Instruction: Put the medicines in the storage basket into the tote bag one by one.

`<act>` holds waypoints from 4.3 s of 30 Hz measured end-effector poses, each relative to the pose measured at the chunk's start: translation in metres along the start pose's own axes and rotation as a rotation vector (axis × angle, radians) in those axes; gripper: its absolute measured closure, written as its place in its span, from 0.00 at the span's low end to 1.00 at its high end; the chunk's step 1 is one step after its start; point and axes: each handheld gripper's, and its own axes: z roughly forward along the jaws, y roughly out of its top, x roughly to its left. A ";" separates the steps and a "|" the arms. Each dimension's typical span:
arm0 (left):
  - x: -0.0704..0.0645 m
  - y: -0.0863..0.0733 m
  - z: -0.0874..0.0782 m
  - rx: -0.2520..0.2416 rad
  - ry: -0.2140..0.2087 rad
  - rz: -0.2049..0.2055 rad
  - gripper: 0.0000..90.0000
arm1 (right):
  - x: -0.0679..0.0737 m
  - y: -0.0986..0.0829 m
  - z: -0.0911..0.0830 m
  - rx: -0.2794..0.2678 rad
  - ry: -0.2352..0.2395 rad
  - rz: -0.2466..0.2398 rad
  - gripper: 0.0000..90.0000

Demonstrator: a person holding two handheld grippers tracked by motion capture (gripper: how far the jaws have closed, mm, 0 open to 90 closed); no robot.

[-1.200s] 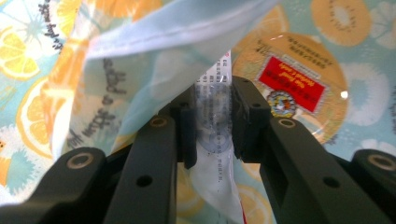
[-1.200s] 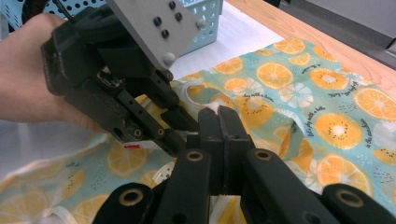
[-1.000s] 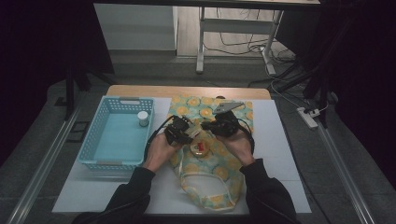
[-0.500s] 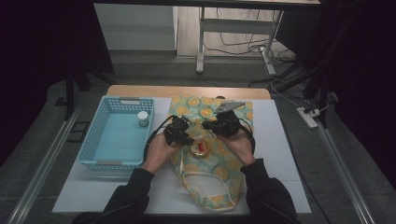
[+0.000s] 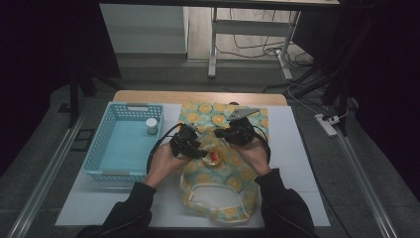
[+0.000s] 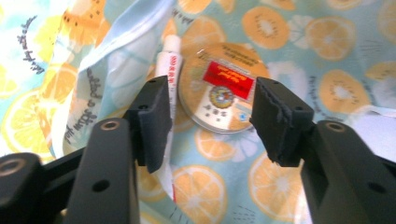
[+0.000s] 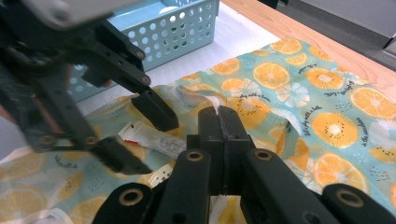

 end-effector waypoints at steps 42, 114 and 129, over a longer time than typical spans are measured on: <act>0.036 -0.047 -0.069 -0.121 0.006 -0.061 0.00 | -0.002 -0.001 0.001 0.008 0.001 0.002 1.00; 0.158 -0.060 -0.062 0.052 0.349 -0.236 0.16 | -0.002 0.000 -0.001 0.003 0.005 -0.002 1.00; 0.166 -0.056 -0.052 0.048 0.300 -0.231 0.43 | -0.002 0.000 -0.002 0.001 0.007 -0.003 1.00</act>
